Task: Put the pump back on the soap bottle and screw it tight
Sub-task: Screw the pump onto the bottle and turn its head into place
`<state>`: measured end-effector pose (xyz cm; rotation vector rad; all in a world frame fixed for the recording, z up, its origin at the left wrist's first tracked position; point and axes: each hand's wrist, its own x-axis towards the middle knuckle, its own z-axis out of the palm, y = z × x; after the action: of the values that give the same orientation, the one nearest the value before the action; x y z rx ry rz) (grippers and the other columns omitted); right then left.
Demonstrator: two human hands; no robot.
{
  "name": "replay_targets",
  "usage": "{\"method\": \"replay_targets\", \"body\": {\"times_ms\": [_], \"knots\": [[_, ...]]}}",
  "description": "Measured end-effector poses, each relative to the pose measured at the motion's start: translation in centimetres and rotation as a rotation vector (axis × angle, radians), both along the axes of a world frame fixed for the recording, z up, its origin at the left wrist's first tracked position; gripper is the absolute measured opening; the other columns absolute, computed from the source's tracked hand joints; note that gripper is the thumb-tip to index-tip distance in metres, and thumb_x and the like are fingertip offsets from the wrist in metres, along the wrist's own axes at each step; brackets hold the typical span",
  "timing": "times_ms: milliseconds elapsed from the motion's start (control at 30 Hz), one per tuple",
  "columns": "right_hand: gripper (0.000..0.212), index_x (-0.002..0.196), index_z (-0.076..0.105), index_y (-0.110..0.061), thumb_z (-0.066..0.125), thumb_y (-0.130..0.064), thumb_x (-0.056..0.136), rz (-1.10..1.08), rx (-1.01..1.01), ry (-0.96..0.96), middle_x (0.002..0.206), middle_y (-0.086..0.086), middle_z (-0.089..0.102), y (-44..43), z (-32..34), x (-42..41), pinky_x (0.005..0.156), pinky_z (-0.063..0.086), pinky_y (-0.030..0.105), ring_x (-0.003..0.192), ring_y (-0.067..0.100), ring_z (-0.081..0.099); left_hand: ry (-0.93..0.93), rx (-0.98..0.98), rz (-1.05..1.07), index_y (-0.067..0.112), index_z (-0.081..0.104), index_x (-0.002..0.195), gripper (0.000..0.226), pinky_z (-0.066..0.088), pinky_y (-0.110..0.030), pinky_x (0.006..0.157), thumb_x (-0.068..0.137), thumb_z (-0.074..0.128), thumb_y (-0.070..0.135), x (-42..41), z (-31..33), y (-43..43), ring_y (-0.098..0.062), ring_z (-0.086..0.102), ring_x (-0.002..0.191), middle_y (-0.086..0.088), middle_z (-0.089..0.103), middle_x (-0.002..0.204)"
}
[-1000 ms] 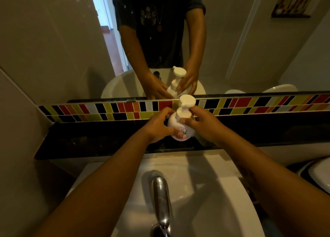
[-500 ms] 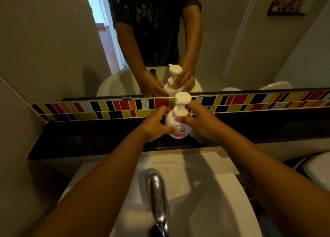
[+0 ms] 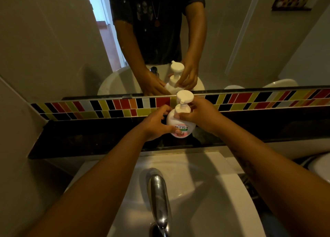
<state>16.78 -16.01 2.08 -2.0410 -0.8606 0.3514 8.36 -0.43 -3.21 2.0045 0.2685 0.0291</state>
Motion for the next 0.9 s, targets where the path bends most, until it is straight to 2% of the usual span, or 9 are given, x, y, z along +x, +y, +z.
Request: {"method": "replay_targets", "body": {"times_ms": [133,267,367,533,667,733,800,900], "knots": [[0.058,0.127,0.051,-0.016,0.074,-0.026,0.074,0.051,-0.048,-0.020,0.125,0.005,0.059,-0.2,0.3,0.5,0.087,0.045,0.030,0.110,0.019,0.054,0.003,0.030,-0.005,0.028,0.051,0.111,0.054,0.054,-0.030,0.079,0.069,0.084,0.021,0.1,0.0,0.1,-0.013,0.058,0.102,0.003,0.059,0.116],[0.056,0.125,0.053,-0.018,0.073,-0.026,0.074,0.059,-0.042,-0.014,0.123,0.004,0.059,-0.5,0.3,0.5,0.084,0.045,0.028,0.106,0.015,0.054,0.005,0.037,-0.012,0.028,0.051,0.111,0.054,0.051,-0.023,0.072,0.069,0.084,0.020,0.0,0.2,0.1,-0.011,0.058,0.101,0.004,0.059,0.114],[0.056,0.124,0.054,-0.018,0.074,-0.025,0.073,0.057,-0.032,0.023,0.122,0.003,0.061,-0.7,0.4,0.5,0.084,0.046,0.028,0.108,0.017,0.056,0.006,0.038,-0.021,0.026,0.051,0.112,0.054,0.049,-0.021,0.071,0.070,0.083,0.019,0.0,0.2,0.1,-0.012,0.057,0.102,0.003,0.059,0.115],[0.055,0.123,0.055,-0.018,0.076,-0.023,0.072,0.037,-0.001,0.045,0.121,0.003,0.063,-0.7,0.4,0.4,0.079,0.045,0.022,0.106,0.015,0.058,0.006,0.042,-0.036,0.025,0.050,0.115,0.054,0.048,-0.021,0.072,0.072,0.082,0.018,0.1,0.1,0.1,-0.012,0.057,0.103,0.003,0.059,0.116],[0.058,0.123,0.053,-0.018,0.077,-0.023,0.070,-0.059,0.113,0.030,0.120,0.002,0.060,-0.7,-0.3,-0.2,0.078,0.044,0.020,0.104,0.012,0.056,-0.017,0.017,-0.016,0.029,0.050,0.111,0.055,0.049,-0.016,0.066,0.069,0.084,0.020,0.1,-0.1,0.0,-0.006,0.057,0.097,0.013,0.058,0.108],[0.058,0.123,0.053,-0.017,0.077,-0.021,0.070,-0.107,0.152,-0.014,0.121,0.005,0.058,-0.4,-1.0,-0.8,0.082,0.046,0.024,0.106,0.014,0.054,-0.044,-0.001,-0.003,0.031,0.051,0.109,0.055,0.049,-0.012,0.062,0.067,0.085,0.021,0.1,-0.3,-0.1,-0.002,0.058,0.095,0.018,0.058,0.106],[0.058,0.124,0.053,-0.017,0.077,-0.020,0.071,-0.112,0.160,-0.021,0.123,0.007,0.059,-0.3,-1.3,-1.0,0.088,0.047,0.030,0.110,0.017,0.055,-0.046,-0.007,-0.002,0.034,0.051,0.108,0.054,0.049,-0.014,0.062,0.067,0.085,0.022,0.1,-0.3,0.0,-0.002,0.058,0.096,0.018,0.058,0.106],[0.058,0.124,0.054,-0.017,0.076,-0.022,0.072,-0.091,0.130,0.001,0.122,0.007,0.061,-0.4,-1.1,-0.7,0.086,0.046,0.028,0.110,0.018,0.057,-0.032,0.024,-0.004,0.036,0.051,0.105,0.053,0.050,-0.021,0.070,0.066,0.085,0.025,0.2,-0.4,0.2,-0.005,0.057,0.099,0.016,0.058,0.107]]}}
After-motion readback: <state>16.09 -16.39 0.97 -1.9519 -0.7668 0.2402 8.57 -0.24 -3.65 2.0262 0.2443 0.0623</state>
